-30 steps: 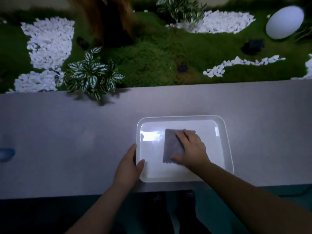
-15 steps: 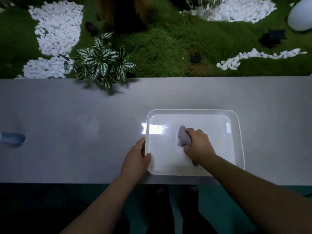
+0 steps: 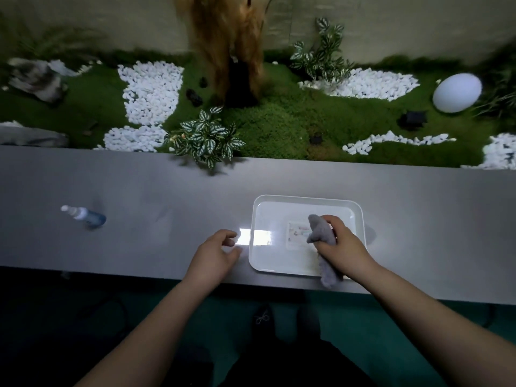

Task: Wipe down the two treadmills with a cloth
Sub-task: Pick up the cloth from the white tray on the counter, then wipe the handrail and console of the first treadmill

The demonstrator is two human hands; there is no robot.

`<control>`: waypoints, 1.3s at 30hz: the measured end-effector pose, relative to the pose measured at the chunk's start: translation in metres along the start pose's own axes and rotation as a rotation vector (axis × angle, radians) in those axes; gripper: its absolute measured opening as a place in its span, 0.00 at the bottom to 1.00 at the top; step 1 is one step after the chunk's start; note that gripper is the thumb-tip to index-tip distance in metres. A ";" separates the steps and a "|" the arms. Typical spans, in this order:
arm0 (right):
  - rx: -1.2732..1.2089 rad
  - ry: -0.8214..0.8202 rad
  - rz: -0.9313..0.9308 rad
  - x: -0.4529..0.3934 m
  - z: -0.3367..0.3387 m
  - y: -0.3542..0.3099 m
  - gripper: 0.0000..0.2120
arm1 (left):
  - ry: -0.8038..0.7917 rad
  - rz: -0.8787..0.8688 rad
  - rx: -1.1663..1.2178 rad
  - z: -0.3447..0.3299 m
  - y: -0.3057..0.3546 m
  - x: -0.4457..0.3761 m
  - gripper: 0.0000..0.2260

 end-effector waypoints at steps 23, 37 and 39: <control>0.242 -0.511 0.598 0.196 -0.012 -0.083 0.15 | 0.669 0.201 0.464 -0.109 -0.005 0.365 0.13; 0.291 -0.793 0.923 0.378 -0.157 -0.090 0.09 | 1.007 0.442 0.606 -0.207 -0.093 0.598 0.11; 0.275 -0.826 0.918 0.409 -0.186 -0.075 0.06 | 1.022 0.462 0.616 -0.226 -0.107 0.635 0.11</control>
Point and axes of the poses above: each hand's wrist, its own x-axis away from the middle knuckle, its own z-axis out of the back of the hand, y = z × x, the point moved 6 cm from there along -x, towards the middle knuckle, and after that the axes turned 11 degrees about -y, right-handed, at the moved point
